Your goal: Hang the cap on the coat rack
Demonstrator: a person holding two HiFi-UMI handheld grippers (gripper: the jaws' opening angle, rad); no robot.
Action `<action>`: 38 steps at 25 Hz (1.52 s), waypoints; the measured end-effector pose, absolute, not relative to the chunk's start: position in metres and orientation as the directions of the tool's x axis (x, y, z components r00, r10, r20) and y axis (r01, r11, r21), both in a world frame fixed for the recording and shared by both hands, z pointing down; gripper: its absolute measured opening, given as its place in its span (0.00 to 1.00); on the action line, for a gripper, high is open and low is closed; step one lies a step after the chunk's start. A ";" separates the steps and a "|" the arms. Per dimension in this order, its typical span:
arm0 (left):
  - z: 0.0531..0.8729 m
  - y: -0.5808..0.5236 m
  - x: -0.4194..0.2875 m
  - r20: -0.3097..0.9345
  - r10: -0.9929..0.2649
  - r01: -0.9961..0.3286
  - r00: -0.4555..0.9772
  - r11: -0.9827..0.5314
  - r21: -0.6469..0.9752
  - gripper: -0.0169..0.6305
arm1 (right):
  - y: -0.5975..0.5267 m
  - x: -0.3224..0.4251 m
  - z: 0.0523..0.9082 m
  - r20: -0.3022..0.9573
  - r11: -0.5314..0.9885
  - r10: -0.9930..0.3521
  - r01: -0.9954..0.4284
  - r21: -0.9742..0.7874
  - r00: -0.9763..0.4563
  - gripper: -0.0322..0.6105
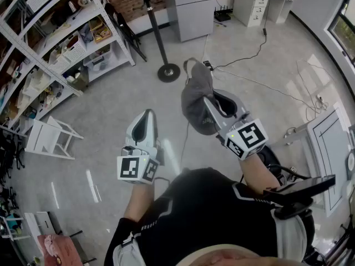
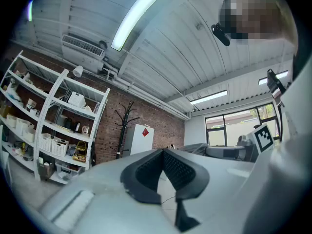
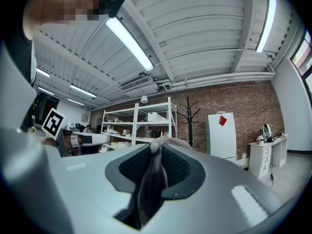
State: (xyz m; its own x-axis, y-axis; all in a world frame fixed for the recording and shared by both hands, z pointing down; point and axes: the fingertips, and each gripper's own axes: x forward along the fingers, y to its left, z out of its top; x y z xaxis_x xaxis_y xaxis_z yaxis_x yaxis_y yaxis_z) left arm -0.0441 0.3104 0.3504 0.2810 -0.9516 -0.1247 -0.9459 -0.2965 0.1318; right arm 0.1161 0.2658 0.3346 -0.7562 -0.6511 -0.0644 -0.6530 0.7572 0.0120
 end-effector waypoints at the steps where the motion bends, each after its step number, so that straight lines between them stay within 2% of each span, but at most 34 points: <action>1: 0.351 0.310 -0.044 -0.124 -0.952 -0.946 0.280 -0.296 0.132 0.07 | 0.265 0.117 0.335 -0.068 0.757 -0.651 -0.653 0.014 -0.756 0.19; 15: 0.354 0.305 -0.046 -0.120 -0.949 -0.942 0.292 -0.307 0.134 0.07 | 0.258 0.122 0.344 -0.083 0.738 -0.670 -0.674 0.026 -0.737 0.19; 38: 0.371 0.276 -0.124 -0.140 -0.931 -0.917 0.337 -0.358 0.177 0.07 | 0.241 0.040 0.336 -0.096 0.714 -0.693 -0.698 0.045 -0.715 0.19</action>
